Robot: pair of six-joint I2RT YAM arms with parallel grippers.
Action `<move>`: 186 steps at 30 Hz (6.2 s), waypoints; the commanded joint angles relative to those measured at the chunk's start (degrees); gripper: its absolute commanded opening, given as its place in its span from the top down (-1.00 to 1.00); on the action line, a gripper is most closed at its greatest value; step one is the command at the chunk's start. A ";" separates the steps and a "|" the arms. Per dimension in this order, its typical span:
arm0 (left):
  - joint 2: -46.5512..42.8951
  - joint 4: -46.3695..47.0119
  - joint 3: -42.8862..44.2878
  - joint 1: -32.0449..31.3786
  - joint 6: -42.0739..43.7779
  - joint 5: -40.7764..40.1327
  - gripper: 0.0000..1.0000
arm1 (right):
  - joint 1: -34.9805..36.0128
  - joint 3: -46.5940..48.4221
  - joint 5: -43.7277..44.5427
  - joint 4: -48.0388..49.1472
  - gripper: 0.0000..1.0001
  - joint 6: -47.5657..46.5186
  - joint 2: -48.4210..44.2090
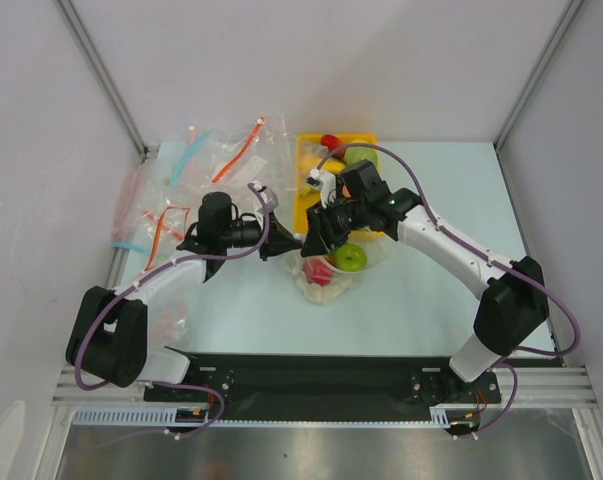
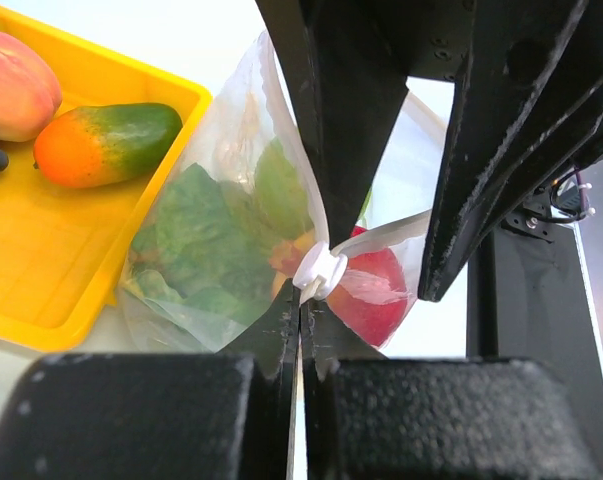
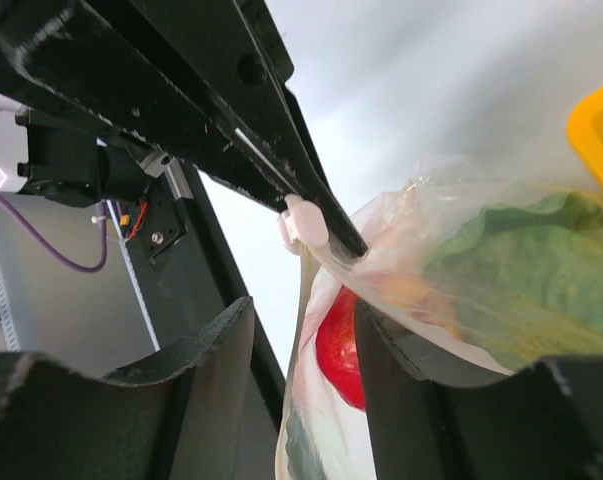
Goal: Place the food in the zip-top bag and seal the zipper
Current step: Zip the zipper food storage bag at the center of the board, then place the zipper food storage bag at the center of the board, then reset both arms
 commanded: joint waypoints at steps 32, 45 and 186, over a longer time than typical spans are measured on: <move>-3.81 -5.52 1.30 0.08 6.11 3.68 0.99 | 3.48 -4.90 3.37 17.00 -0.03 -24.27 -6.84; -3.29 -8.33 2.53 -0.01 8.49 3.94 0.99 | 4.89 -2.53 2.84 13.22 0.09 -25.77 -3.15; -58.57 -31.88 -26.13 11.50 -51.37 -52.31 -1.00 | -16.12 -26.95 52.68 -11.14 -0.99 31.27 -31.88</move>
